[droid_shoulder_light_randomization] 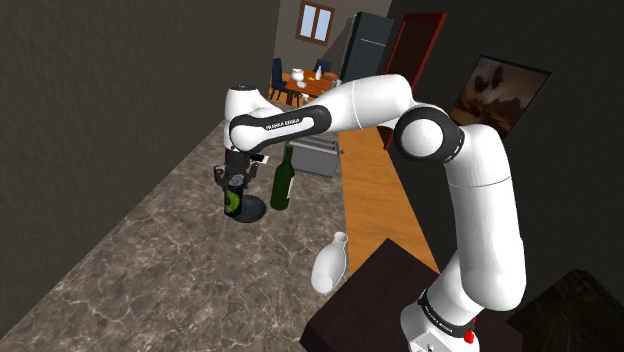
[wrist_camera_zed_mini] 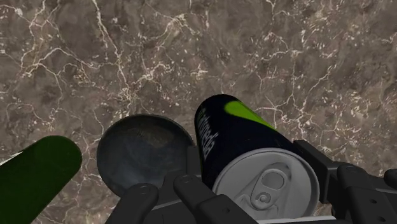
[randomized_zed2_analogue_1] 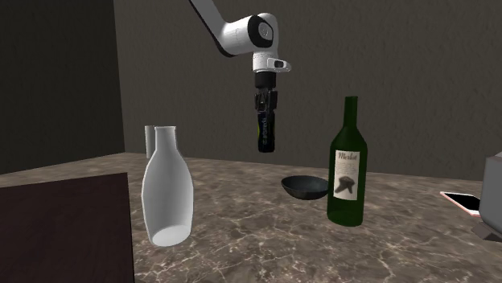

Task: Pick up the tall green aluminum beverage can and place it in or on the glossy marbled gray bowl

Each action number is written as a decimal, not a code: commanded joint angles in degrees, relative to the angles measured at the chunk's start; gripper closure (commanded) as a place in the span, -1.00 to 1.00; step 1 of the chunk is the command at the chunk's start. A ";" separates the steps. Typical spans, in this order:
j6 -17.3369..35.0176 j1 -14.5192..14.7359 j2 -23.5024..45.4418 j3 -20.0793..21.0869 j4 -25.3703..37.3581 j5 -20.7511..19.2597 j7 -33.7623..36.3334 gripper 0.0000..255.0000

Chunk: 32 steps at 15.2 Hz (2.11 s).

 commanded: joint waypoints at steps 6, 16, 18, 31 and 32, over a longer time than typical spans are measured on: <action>-5.55 -4.56 5.37 -1.38 11.05 0.45 -7.38 1.00; -8.28 -6.99 12.71 -2.46 21.20 0.38 -11.93 1.00; -7.16 -7.00 13.29 -2.53 20.66 0.29 -11.88 1.00; -0.79 -6.81 18.28 -3.08 19.25 -0.32 -11.63 1.00; -0.37 -6.78 18.74 -3.12 19.29 -0.37 -11.62 1.00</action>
